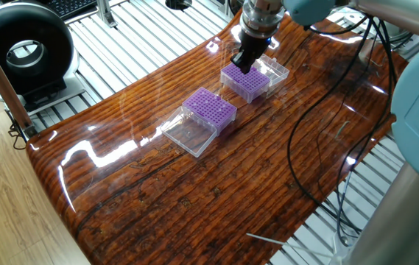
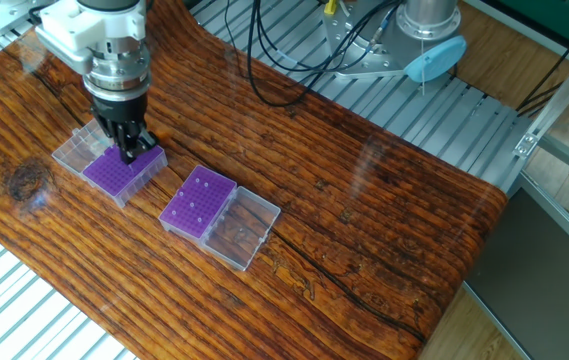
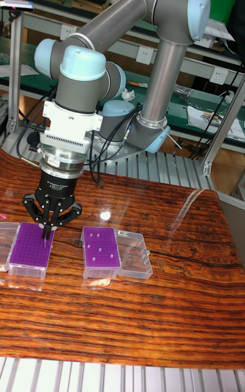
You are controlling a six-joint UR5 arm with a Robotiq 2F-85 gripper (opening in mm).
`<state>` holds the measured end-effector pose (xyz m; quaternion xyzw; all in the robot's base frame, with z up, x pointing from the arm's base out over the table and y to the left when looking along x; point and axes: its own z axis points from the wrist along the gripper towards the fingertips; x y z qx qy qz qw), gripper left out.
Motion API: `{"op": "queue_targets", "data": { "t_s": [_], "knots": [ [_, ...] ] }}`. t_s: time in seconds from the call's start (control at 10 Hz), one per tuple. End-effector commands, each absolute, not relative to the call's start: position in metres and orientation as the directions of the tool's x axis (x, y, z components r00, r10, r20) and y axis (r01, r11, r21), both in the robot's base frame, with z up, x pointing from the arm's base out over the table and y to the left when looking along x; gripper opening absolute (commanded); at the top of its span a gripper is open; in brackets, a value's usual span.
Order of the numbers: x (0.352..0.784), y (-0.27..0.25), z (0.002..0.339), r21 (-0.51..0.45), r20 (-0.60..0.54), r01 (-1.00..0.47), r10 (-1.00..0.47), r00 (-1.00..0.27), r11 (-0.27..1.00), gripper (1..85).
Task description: Transfer all small pipette tips from one holder to another
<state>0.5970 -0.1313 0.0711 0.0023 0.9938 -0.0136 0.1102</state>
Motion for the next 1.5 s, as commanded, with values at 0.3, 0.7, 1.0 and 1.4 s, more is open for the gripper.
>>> {"op": "queue_targets", "data": {
  "t_s": [0.3,0.7,1.0,1.4],
  "knots": [
    [0.591,-0.138,0.07,-0.048,-0.192,0.005,-0.004,-0.981,0.999,1.3],
    [0.579,-0.146,0.074,-0.079,-0.162,0.008,-0.004,-0.987,0.997,1.3],
    [0.575,-0.151,0.073,-0.097,-0.147,0.013,-0.001,-0.989,0.995,1.3],
    [0.577,-0.147,0.071,-0.086,-0.149,0.002,-0.01,-0.989,0.996,1.3]
  ]
}}
